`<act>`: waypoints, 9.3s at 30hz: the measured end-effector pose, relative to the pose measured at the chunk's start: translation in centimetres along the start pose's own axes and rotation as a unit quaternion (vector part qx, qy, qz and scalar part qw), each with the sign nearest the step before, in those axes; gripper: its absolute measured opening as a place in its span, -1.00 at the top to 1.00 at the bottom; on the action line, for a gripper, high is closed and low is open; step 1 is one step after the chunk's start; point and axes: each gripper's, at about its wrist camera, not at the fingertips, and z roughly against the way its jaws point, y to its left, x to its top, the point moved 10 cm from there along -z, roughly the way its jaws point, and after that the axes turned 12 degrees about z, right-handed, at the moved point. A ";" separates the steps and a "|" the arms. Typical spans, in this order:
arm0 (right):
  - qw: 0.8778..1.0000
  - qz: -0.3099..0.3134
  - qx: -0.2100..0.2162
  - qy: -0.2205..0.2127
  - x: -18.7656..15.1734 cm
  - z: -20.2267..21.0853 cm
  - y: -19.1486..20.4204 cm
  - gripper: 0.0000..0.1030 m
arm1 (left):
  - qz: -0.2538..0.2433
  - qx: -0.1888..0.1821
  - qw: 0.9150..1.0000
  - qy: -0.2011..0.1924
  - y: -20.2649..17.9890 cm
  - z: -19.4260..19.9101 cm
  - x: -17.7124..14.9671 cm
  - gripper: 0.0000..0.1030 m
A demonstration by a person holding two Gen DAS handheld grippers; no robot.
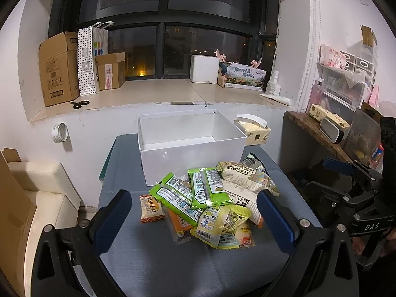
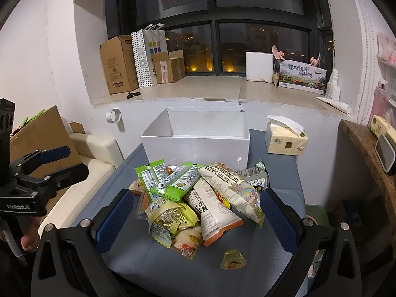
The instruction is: Organize snacks
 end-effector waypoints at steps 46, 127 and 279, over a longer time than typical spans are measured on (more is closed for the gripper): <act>0.998 0.013 0.004 0.057 -2.6 -7.5 -4.9 -1.00 | 0.011 -0.001 1.000 -0.020 0.8 -0.9 0.3 -1.00; 0.997 -0.048 0.044 -0.037 14.4 -15.7 -7.6 0.28 | -0.003 0.060 0.998 -0.014 3.0 -17.9 16.0 -0.31; 0.991 -0.112 0.015 0.077 13.2 -27.4 -13.0 -0.88 | 0.024 0.068 0.979 0.188 3.6 -30.4 13.2 -0.93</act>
